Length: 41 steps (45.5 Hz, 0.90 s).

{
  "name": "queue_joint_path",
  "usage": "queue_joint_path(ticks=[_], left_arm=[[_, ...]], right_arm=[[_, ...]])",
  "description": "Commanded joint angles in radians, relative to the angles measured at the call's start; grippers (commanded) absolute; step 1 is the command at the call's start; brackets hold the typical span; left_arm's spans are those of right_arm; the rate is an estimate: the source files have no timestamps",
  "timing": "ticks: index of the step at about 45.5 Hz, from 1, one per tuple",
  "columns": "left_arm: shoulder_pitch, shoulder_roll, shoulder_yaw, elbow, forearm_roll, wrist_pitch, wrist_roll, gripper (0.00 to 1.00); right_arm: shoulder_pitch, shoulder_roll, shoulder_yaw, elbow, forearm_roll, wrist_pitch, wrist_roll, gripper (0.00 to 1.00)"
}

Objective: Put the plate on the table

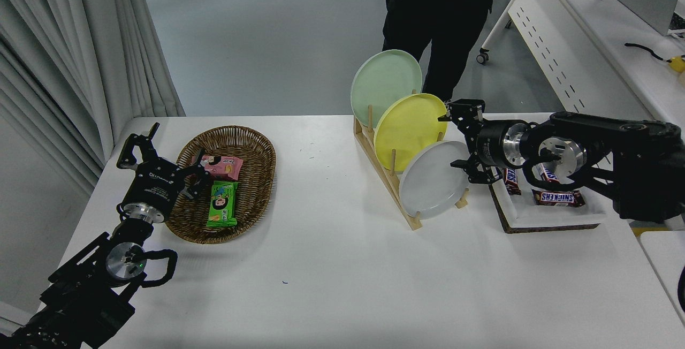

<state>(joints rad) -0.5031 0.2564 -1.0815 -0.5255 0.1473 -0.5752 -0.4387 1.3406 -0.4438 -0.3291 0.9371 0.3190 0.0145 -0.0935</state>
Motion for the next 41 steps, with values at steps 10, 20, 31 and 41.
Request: queue_joint_path(ticks=[10,20,31,41], left_arm=[[0.000,0.000,0.000,-0.001,0.000,0.000,0.000,1.00],[0.000,0.000,0.000,-0.001,0.000,0.000,0.000,1.00],[0.000,0.000,0.000,0.001,0.000,0.000,0.000,1.00],[0.000,0.000,0.000,-0.001,0.000,0.000,0.000,1.00]], right_arm=[[-0.046,0.004,0.102,-0.006,0.097,-0.016,-0.002,0.79],[-0.049,0.004,0.102,-0.004,0.107,-0.016,-0.040,0.60],[-0.047,0.005,0.102,-0.004,0.109,-0.016,-0.041,0.51],[-0.049,0.008,0.102,-0.009,0.107,-0.016,-0.041,0.49]])
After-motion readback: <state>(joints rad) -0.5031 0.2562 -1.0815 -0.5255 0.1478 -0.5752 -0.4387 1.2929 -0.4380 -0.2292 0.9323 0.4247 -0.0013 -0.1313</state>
